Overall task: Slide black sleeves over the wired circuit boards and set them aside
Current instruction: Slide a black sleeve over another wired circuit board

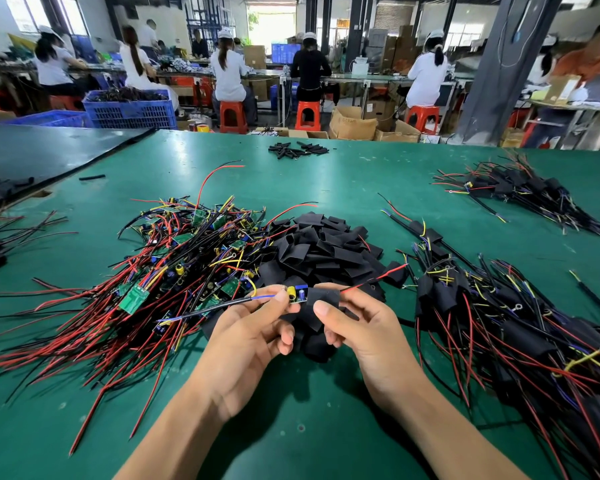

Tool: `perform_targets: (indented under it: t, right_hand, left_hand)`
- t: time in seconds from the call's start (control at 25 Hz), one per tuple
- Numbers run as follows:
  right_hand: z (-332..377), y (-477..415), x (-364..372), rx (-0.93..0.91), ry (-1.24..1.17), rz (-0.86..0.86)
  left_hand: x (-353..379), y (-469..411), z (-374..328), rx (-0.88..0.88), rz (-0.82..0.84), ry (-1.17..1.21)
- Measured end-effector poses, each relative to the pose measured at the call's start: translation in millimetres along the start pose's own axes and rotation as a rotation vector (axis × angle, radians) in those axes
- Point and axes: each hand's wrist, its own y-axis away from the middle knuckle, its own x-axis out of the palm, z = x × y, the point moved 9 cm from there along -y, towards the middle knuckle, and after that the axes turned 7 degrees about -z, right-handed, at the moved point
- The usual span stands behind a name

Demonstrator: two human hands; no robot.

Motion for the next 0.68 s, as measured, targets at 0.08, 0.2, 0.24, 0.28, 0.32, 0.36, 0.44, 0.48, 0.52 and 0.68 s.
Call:
perform_targets:
  t: [0.08, 0.2, 0.24, 0.28, 0.32, 0.36, 0.44, 0.48, 0.52, 0.68]
  right_hand:
    - [1.1, -0.3, -0.2, -0.004, -0.006, -0.015]
    - [0.8, -0.6, -2.3, 0.001, -0.008, -0.039]
    - [0.5, -0.5, -2.9, 0.004, -0.007, -0.044]
    - [0.6, -0.5, -3.3, 0.005, -0.004, -0.044]
    - [1.0, -0.2, -3.3, 0.005, 0.001, -0.039]
    - [1.6, -0.2, -2.4, 0.004, 0.006, -0.029]
    - [2.0, 0.0, 0.5, 0.009, 0.000, 0.001]
    - [1.8, 0.2, 2.3, 0.015, -0.011, 0.018]
    - [1.6, 0.4, 4.2, 0.020, -0.022, 0.033]
    - [0.5, 0.6, 6.5, 0.038, -0.045, 0.055]
  left_hand:
    - [-0.1, -0.2, 1.5, -0.013, -0.008, -0.008]
    - [0.3, -0.3, 2.6, -0.013, 0.002, -0.005]
    - [0.3, -0.2, 2.0, -0.008, 0.009, -0.003]
    - [0.5, -0.3, 1.6, -0.005, 0.015, -0.002]
    - [-0.1, -0.5, 1.6, -0.005, 0.017, -0.006]
    - [-1.0, -0.9, 1.6, -0.006, 0.015, -0.012]
    - [-2.8, -2.0, 2.0, -0.015, 0.010, -0.026]
    - [-3.3, -2.1, 2.4, -0.021, 0.012, -0.032]
    - [-3.0, -2.0, 2.8, -0.024, 0.018, -0.037]
    - [-0.8, -0.4, 2.2, -0.018, 0.034, -0.052]
